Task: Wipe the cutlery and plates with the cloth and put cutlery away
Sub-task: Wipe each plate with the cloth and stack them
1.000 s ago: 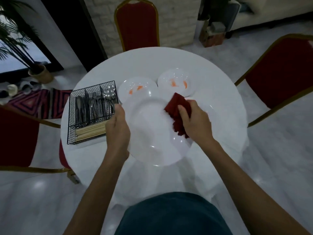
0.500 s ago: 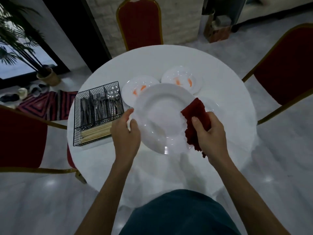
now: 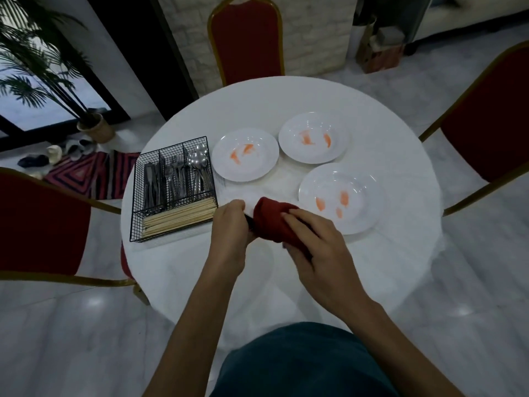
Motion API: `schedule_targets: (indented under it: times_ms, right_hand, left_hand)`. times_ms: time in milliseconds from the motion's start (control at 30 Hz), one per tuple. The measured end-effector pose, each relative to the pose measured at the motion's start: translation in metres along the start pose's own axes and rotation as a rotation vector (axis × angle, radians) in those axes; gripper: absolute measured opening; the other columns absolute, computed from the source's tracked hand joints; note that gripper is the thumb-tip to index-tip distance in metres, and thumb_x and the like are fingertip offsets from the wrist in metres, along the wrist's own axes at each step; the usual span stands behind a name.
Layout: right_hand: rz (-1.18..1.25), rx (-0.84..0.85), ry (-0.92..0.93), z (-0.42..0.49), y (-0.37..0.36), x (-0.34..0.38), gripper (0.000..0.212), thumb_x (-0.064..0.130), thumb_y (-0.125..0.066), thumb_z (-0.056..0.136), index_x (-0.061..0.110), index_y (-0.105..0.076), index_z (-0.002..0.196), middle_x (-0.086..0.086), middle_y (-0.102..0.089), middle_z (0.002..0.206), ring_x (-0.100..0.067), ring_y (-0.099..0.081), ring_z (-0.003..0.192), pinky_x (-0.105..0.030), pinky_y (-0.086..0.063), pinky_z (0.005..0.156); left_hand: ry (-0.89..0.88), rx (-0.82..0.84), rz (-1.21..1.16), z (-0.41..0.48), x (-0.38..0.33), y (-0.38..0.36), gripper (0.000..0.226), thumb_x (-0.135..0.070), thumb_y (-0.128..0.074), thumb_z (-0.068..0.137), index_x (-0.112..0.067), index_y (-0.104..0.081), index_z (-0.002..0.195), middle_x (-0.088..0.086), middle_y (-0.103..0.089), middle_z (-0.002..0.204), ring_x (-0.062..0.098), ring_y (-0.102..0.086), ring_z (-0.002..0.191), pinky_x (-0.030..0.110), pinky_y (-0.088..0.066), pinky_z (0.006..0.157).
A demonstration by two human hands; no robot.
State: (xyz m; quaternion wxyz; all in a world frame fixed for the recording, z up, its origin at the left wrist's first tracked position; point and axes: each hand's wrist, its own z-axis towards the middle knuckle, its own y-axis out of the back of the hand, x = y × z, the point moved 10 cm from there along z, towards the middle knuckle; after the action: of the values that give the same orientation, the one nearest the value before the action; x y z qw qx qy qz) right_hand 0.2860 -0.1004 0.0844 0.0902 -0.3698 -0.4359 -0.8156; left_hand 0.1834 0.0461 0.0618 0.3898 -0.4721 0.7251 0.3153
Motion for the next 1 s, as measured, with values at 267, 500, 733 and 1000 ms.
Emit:
schedule_targets:
  times_ms: [267,500,733,1000]
  right_hand:
    - [0.043,0.225,-0.105,0.037,-0.027,0.016,0.066,0.044,-0.023,0.096,0.024,-0.032,0.159,0.010,-0.027,0.166,-0.013,-0.007,0.157,-0.050,-0.006,0.126]
    - [0.207,0.227,-0.460,0.067,-0.009,-0.056,0.044,0.036,-0.037,0.097,0.024,-0.061,0.131,0.001,-0.064,0.129,-0.026,-0.051,0.131,-0.050,-0.036,0.111]
    - [0.543,0.337,-0.715,0.010,-0.013,-0.082,0.039,0.046,-0.028,0.110,0.032,-0.063,0.118,0.019,-0.070,0.097,0.005,-0.065,0.088,-0.014,-0.048,0.079]
    - [0.161,0.345,-0.192,0.006,-0.017,0.021,0.058,0.043,-0.029,0.103,0.032,-0.027,0.160,0.021,-0.010,0.168,0.000,0.010,0.154,-0.033,0.010,0.123]
  left_hand:
    - [-0.179,0.111,0.185,-0.022,-0.004,-0.023,0.043,-0.043,-0.037,0.106,-0.027,-0.074,0.092,-0.002,-0.077,0.087,0.017,-0.073,0.085,0.037,-0.058,0.076]
    - [-0.160,0.301,0.241,-0.031,0.002,-0.034,0.037,-0.033,-0.042,0.107,-0.017,-0.075,0.101,0.004,-0.078,0.096,0.020,-0.073,0.088,0.035,-0.057,0.080]
    - [-0.074,-0.122,-0.258,-0.021,0.000,0.014,0.023,-0.032,-0.047,0.105,-0.023,-0.068,0.098,0.000,-0.073,0.097,0.018,-0.068,0.088,0.036,-0.057,0.078]
    - [-0.067,-0.164,-0.182,-0.016,0.000,0.007,0.032,-0.029,-0.043,0.104,-0.015,-0.065,0.085,0.004,-0.069,0.086,0.019,-0.065,0.075,0.030,-0.053,0.067]
